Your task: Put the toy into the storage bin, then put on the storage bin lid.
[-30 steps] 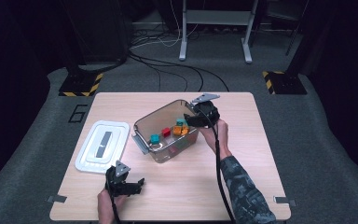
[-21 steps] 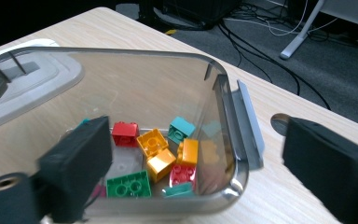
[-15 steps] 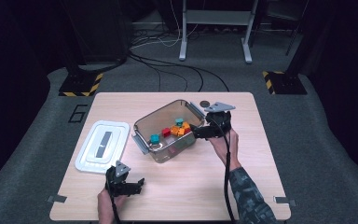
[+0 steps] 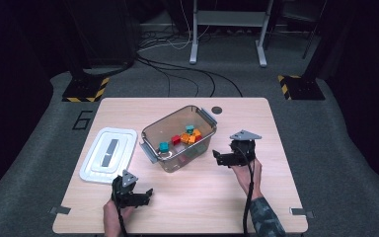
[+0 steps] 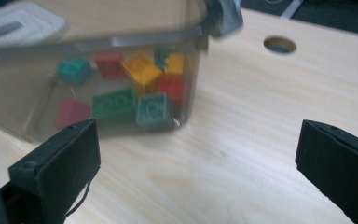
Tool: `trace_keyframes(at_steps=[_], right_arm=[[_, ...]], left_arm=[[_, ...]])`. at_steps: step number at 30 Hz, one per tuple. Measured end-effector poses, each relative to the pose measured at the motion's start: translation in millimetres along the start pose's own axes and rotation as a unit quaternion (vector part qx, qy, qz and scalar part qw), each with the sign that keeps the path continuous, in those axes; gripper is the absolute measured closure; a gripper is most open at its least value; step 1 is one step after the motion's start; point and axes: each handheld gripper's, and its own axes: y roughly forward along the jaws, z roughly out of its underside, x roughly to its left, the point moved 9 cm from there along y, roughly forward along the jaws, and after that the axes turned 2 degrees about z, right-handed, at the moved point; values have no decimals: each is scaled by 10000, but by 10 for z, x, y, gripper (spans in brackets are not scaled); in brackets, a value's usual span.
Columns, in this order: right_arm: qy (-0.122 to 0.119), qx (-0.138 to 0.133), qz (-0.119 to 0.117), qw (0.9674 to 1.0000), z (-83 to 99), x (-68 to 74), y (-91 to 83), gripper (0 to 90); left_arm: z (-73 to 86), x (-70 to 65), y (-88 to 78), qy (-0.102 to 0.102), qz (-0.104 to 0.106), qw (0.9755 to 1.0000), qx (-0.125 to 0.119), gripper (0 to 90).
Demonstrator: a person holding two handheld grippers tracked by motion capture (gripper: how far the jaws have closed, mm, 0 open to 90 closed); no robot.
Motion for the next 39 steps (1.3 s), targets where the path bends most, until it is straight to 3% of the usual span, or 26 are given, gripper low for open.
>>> trace_keyframes(at_steps=[10,18,28,31,33,39], right_arm=[[336,468,233,9981,605,-252,82,0],[508,611,435,9959,843,-451,53,0],[461,919,624,9927,1040,-572,149,0],[319,912,683,9930,1041,-584,164,0],[364,860,705,9931,1039,-594,169,0],[366,864,766,9926,1039,-605,169,0]], left_arm=[[-1,1,0,-4,-6,10000,0,52],[-5,5,7,-16,-14,10000,-30,52],[-4,8,2,-1,9,10000,20,52],[-11,9,8,-35,-12,10000,-14,53],[2,15,-4,12,25,10000,-7,50],[21,70,-19,-101,-113,9999,49,16]])
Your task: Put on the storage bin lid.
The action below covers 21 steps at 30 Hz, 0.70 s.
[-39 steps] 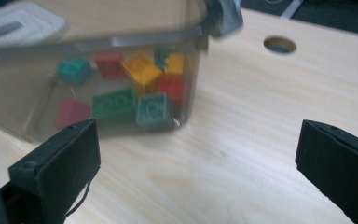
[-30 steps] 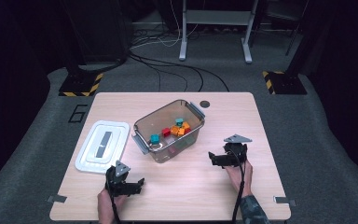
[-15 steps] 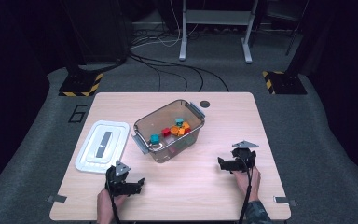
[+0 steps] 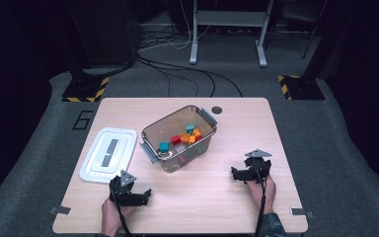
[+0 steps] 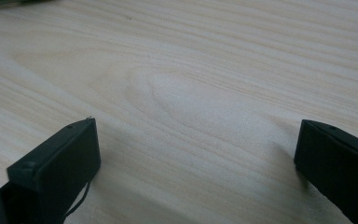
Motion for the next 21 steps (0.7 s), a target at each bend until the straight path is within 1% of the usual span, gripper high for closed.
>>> trace_keyframes(at_steps=[2,3,4,5,8,12,13,14,15,16,19,20,21], right_arm=[[11,5,-15,10000,1,3,-1,0],[11,2,-16,10000,0,3,-1,0],[11,1,-14,10000,0,3,0,0],[11,1,-14,10000,0,3,0,0],[12,2,-13,10000,0,2,0,0],[9,5,-10,10000,0,0,1,0],[8,3,-14,10000,-1,0,1,0],[8,3,-14,10000,-1,0,1,0],[-14,1,-26,10000,-2,3,2,0],[-15,0,-28,10000,-2,3,1,0],[-18,-1,-38,10000,-2,4,1,0],[-14,-5,-60,10000,-3,8,0,0],[-14,-5,-60,10000,-3,8,0,0]], left_arm=[[-11,41,-35,-39,1,10000,45,13],[-31,64,-51,-72,16,10000,-29,4],[-47,91,-83,-100,1,9999,-29,0],[-47,91,-83,-100,1,9999,-29,0],[-135,241,-189,-262,20,9995,-164,0],[-224,414,-280,-416,-45,9986,-312,0],[-224,414,-280,-416,-45,9986,-312,0],[-260,472,-302,-519,-50,9978,-419,0],[-286,516,-320,-589,-32,9971,-474,0],[-332,595,-347,-660,-106,9962,-563,0],[-391,722,-366,-740,-193,9952,-608,0],[-417,805,-360,-753,-250,9951,-587,0],[-417,805,-360,-753,-250,9951,-587,0]])
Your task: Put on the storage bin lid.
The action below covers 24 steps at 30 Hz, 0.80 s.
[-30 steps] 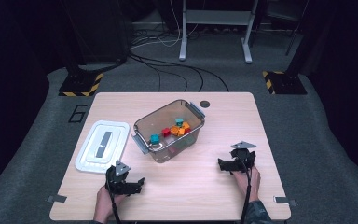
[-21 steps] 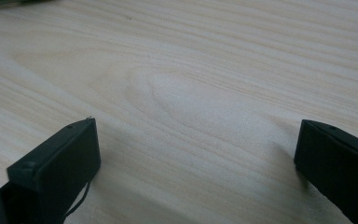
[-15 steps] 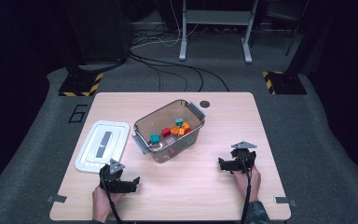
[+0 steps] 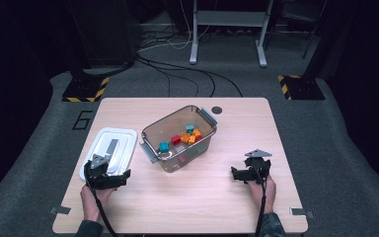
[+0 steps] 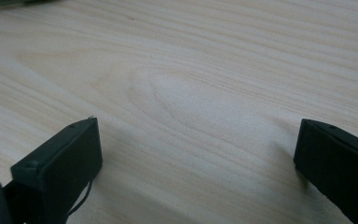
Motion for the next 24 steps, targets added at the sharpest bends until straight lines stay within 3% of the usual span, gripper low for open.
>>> trace_keyframes(at_steps=[8,10,14,20,24], right_arm=[[-14,3,3,10000,-1,1,0,0],[-14,-1,6,10000,-2,1,1,0],[-25,-1,-1,10000,-2,2,1,1],[-33,-5,-2,10000,-3,3,1,3],[-47,-11,10,10000,-4,-1,3,4]], left_arm=[[-133,389,176,-140,-211,9996,116,0],[-137,430,206,-167,-235,9994,168,0],[-136,636,348,-258,-480,9979,339,0],[-154,792,486,-389,-608,9965,426,13],[-179,830,591,-390,-646,9958,524,133]])
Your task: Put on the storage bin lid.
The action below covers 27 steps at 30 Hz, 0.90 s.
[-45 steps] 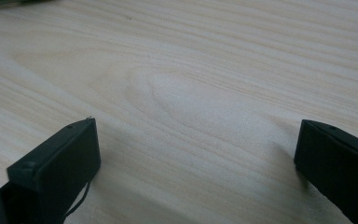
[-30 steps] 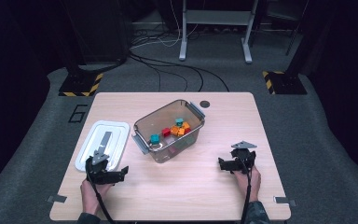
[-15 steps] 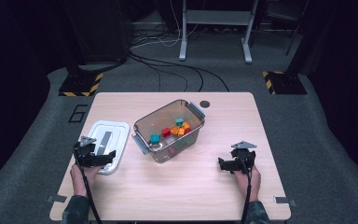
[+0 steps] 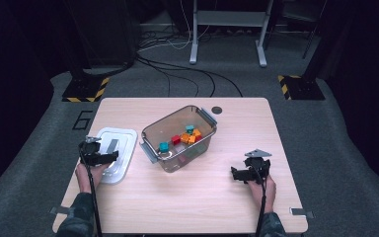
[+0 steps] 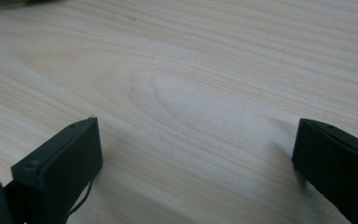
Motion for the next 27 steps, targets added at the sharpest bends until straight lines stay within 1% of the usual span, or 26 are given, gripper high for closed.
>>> trace_keyframes(at_steps=[1,2,3,5,6,7,8,9,10,12,14,15,18,19,22,23,25,26,27], right_arm=[[-5,0,-2,10000,0,0,0,4],[3,1,-13,10000,0,4,-1,4],[0,0,-12,10000,0,3,-1,4],[-5,-1,-2,10000,0,0,0,5],[-2,-2,-12,10000,0,3,-1,4],[2,-4,-12,10000,0,4,-1,4],[-2,-1,0,10000,0,0,0,4],[-3,-1,-12,10000,0,3,-1,5],[2,0,-15,10000,0,4,-1,5],[3,0,-14,10000,0,4,-1,5],[-2,-2,-14,10000,0,3,-1,5],[0,-2,-15,10000,0,4,-1,5],[0,-3,-15,10000,0,4,-1,6],[0,-3,-15,10000,0,4,-1,6],[0,-3,-16,10000,0,5,-2,6],[1,-2,-17,10000,1,5,-2,6],[-1,-3,-16,10000,0,5,-2,6],[0,-3,-17,10000,0,5,-2,6],[1,-3,-17,10000,0,5,-2,6]], left_arm=[[-11,8,13,2,-43,10000,12,180],[-27,15,23,-39,-94,9999,6,202],[-40,12,30,-69,-72,10000,-4,238],[-49,15,36,-65,-103,9999,16,304],[-55,11,54,-1,-165,9999,46,304],[-55,10,60,18,-200,9998,49,353],[-56,11,59,43,-230,9997,61,356],[-59,13,61,50,-276,9996,58,377],[-58,20,62,101,-368,9992,90,403],[-63,30,71,149,-467,9988,78,429],[-63,36,73,189,-525,9984,92,453],[-69,44,77,199,-545,9983,63,470],[-68,48,77,209,-561,9982,61,490],[-67,43,75,271,-552,9981,84,498],[-70,29,79,304,-543,9981,46,536],[-65,10,90,257,-401,9989,-7,573],[-58,15,93,98,-258,9996,-24,599],[-58,11,97,19,-225,9997,-67,623],[-58,10,97,41,-243,9997,-62,624]])
